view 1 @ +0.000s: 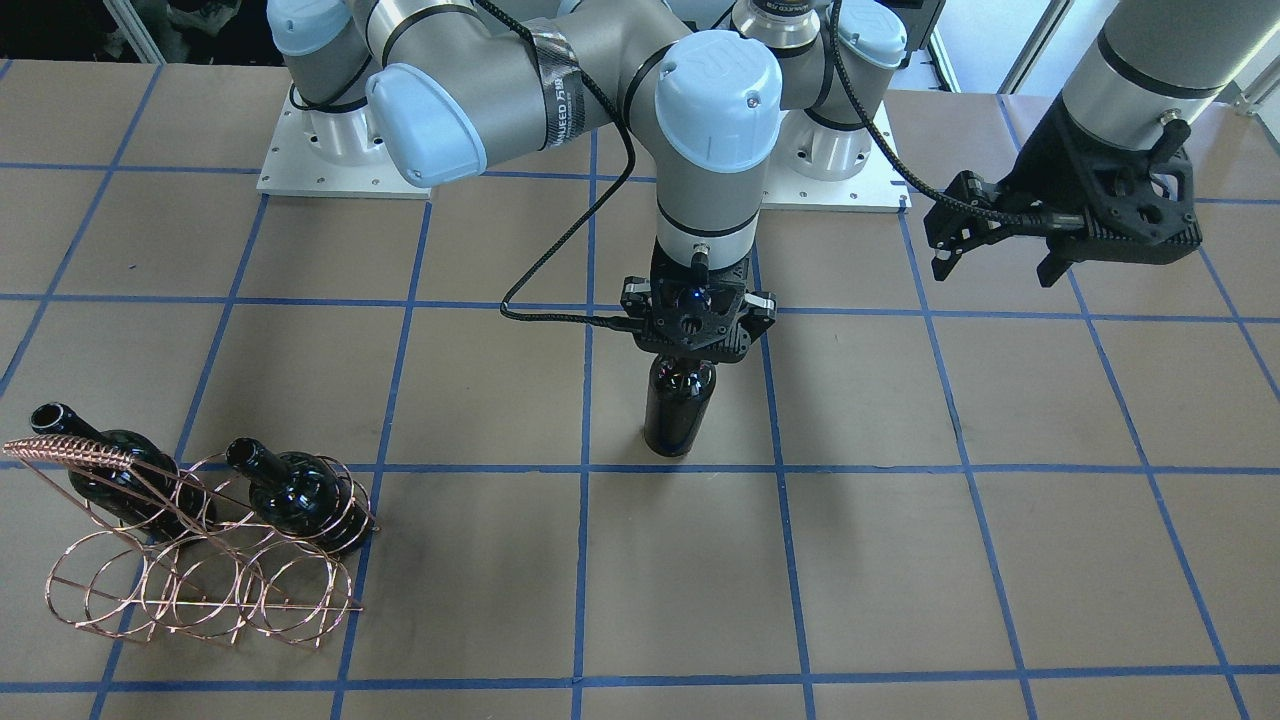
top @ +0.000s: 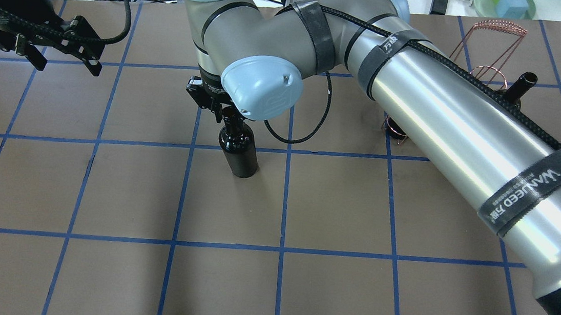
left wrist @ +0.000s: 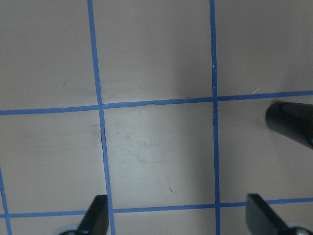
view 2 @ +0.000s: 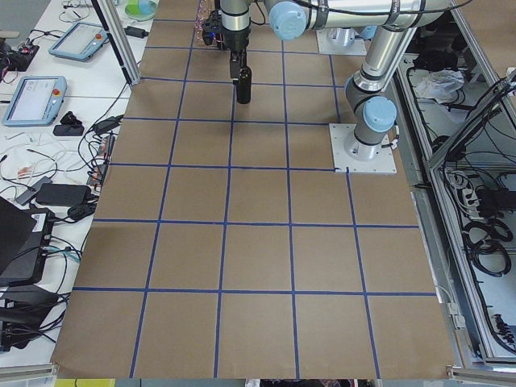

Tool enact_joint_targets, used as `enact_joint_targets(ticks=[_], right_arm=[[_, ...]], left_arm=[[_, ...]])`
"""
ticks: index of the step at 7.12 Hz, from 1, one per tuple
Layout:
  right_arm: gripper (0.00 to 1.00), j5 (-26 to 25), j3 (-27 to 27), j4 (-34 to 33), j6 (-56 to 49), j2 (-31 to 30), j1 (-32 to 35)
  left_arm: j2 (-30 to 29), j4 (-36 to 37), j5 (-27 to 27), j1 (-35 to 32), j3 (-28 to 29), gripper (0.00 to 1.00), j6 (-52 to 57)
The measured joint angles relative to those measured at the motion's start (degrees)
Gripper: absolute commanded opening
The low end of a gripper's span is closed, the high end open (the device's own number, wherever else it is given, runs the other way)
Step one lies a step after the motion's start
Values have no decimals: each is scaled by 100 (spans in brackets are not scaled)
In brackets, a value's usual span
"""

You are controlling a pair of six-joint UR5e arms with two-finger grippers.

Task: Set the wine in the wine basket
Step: 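Lift the bottle with the right gripper and carry it to the rack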

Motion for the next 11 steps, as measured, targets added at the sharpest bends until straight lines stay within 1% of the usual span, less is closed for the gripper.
enact_joint_targets(ticks=[1,3,5,7,10,11], right_arm=[[2,-16,3,22,-4,-6,2],[0,-55,6,122,-12,-76,-28],[0,-103,0,315,-96,-328,-186],[0,-188,12,988,-696,-864,-747],[0,-498,33,2132,-2430,-1658,-1930],[0,-582,36,2423,-3039,-1878,-2325]], left_arm=[[0,3,-13,-9,0,100,-2],[0,1,-15,-12,0,100,-2],[0,-1,-3,-4,0,100,0],[0,-2,-7,-5,0,100,0],[0,0,-18,-14,0,100,0],[0,2,-19,-16,0,100,0]])
